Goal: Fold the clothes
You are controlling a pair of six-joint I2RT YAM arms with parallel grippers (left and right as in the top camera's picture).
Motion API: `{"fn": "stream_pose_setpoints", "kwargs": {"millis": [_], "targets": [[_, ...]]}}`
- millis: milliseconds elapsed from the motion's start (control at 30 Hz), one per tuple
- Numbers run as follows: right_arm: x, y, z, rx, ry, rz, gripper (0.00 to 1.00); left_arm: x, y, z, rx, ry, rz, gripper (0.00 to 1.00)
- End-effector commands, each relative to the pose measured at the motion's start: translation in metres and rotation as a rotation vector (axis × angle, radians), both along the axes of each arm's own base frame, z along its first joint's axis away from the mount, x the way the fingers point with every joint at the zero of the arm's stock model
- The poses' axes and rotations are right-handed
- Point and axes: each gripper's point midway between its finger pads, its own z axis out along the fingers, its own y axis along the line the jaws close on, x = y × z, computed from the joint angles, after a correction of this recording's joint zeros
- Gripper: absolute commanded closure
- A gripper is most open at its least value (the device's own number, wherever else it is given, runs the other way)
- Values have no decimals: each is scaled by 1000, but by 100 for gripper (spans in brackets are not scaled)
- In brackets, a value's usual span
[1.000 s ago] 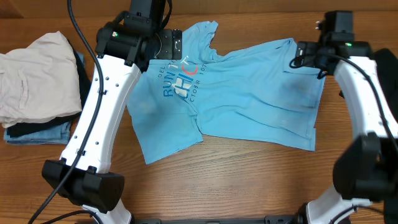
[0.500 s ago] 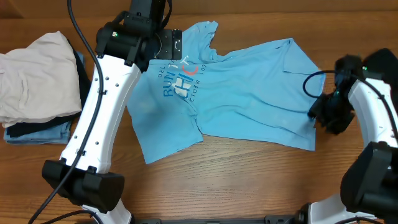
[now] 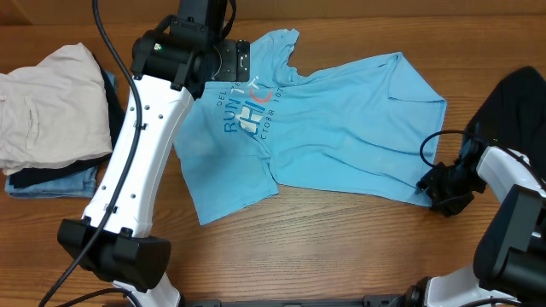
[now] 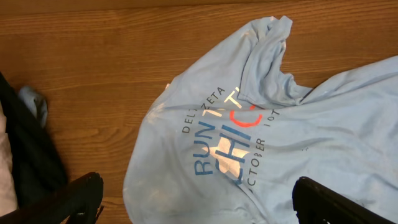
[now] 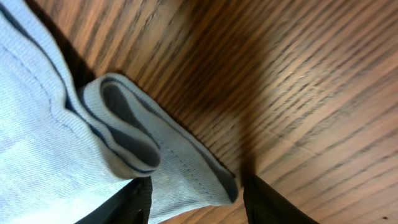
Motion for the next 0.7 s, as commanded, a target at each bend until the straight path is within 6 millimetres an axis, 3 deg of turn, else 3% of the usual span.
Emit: {"fn": "stream_pose_setpoints", "kwargs": {"millis": [0,67,200,333,567,667], "targets": [[1,4,0,25,-14,5,55,2,2,-4,10,5,12,0],[1,4,-2,23,-19,6,67,2,2,-4,10,5,12,0],[-8,5,-14,8,-10,8,70,2,2,-4,10,5,12,0],[-21,-8,-15,-71,51,18,92,2,2,-4,10,5,12,0],[-14,-12,-16,-88,25,17,96,2,1,-4,6,5,11,0],[-23,-27,-15,-165,69,-18,96,7,-1,-1,-4,-17,12,0]]}}
